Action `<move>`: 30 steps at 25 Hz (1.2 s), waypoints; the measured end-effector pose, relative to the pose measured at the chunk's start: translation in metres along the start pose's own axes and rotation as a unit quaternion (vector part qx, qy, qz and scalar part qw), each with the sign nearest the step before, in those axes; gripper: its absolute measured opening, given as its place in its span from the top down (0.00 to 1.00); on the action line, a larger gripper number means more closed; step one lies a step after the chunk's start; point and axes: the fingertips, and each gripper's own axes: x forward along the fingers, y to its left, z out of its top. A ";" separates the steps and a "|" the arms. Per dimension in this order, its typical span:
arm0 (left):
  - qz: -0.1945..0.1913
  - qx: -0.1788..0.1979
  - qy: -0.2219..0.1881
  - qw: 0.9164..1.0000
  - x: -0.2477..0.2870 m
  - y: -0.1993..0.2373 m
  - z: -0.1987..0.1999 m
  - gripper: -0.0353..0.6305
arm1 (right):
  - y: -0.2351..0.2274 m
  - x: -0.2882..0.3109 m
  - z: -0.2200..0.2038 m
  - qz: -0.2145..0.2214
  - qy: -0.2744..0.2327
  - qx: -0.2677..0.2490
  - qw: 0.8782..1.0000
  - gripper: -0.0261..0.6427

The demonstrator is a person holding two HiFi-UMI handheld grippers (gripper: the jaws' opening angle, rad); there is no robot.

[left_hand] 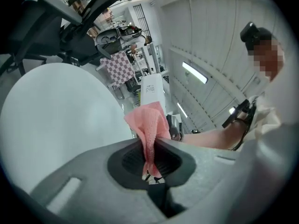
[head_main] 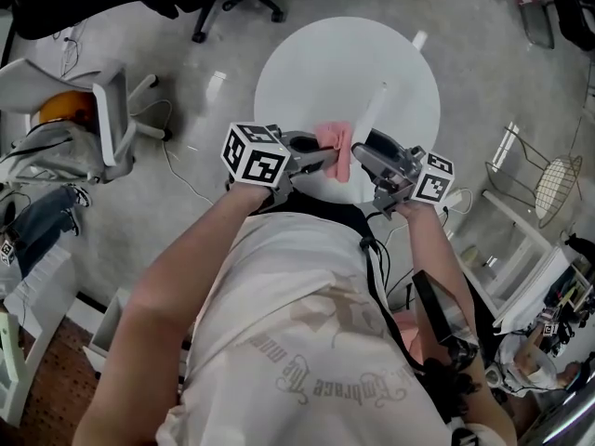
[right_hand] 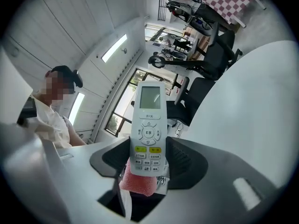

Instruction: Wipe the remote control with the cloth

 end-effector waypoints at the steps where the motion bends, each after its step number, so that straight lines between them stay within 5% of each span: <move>1: 0.004 0.008 0.002 1.000 -0.002 0.001 0.001 0.92 | 0.000 0.002 -0.001 0.002 0.002 0.001 1.000 0.59; 16: 0.013 0.054 -0.051 0.997 -0.018 0.009 0.064 0.92 | 0.011 0.015 -0.032 0.027 0.077 -0.013 0.997 0.59; 22: 0.004 0.056 -0.090 0.994 -0.025 0.004 0.100 0.92 | 0.006 0.014 -0.047 0.005 0.109 -0.032 0.994 0.59; 30: -0.012 -0.016 -0.073 0.997 -0.026 0.007 0.111 0.92 | 0.005 0.012 -0.054 -0.014 0.164 -0.106 0.981 0.59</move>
